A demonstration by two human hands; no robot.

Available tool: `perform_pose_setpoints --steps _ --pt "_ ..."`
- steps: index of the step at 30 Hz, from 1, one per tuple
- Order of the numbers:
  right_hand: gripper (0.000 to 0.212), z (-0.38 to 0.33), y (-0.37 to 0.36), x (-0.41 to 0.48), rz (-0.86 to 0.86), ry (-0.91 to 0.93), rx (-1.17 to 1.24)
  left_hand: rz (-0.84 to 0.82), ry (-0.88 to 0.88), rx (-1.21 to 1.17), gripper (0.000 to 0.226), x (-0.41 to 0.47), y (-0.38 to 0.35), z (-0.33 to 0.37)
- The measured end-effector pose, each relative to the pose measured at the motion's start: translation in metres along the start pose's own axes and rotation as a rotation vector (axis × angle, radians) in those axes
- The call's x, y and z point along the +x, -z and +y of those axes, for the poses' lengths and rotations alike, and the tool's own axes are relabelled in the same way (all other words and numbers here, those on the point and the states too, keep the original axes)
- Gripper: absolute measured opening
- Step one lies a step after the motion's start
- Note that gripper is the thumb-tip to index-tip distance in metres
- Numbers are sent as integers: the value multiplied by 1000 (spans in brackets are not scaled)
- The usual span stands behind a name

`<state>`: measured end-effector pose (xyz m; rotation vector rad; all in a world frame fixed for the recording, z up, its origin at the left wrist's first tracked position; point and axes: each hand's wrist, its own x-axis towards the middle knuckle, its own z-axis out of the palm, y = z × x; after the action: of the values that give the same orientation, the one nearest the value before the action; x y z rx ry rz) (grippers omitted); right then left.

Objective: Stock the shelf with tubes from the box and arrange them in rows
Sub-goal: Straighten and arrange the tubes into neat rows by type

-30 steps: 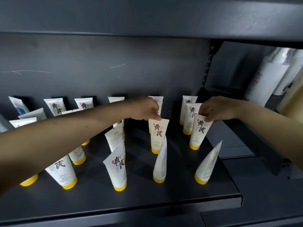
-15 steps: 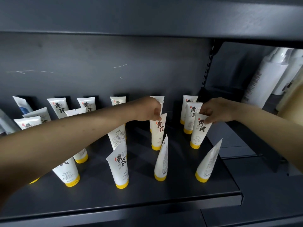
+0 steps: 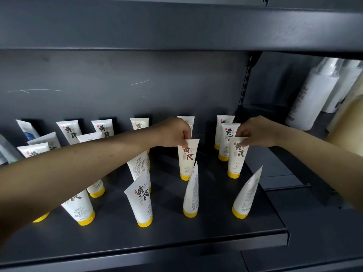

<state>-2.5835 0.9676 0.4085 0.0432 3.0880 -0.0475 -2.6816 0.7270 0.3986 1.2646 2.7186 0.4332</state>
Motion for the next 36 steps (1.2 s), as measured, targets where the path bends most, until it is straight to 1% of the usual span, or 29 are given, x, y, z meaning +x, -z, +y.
perform_pose_setpoints --steps 2,5,10,15,20,24,30,33,35,36 --pt "30 0 2 -1 16 14 23 -6 3 -2 11 -1 0 2" --pt "28 2 0 0 23 26 49 -30 24 -26 4 -1 0 4" --pt "29 3 -8 0 31 26 70 -55 38 -38 7 -2 0 4" --pt "31 3 -7 -3 1 19 77 -70 52 -55 10 -4 0 5" --pt "36 2 -4 -7 -20 9 104 -68 33 2 20 -7 2 6" --pt "32 4 5 -12 -7 8 206 -49 26 -16 22 -12 10 4" --pt "26 7 15 -23 16 3 244 -6 60 -57 22 -25 25 1" --pt "26 5 21 -34 28 10 266 46 24 -110 22 -38 30 8" --pt "26 1 22 -43 16 44 241 44 -36 -51 26 -47 29 15" --pt "26 -2 21 -48 0 72 206 15 -74 -14 28 -51 28 19"
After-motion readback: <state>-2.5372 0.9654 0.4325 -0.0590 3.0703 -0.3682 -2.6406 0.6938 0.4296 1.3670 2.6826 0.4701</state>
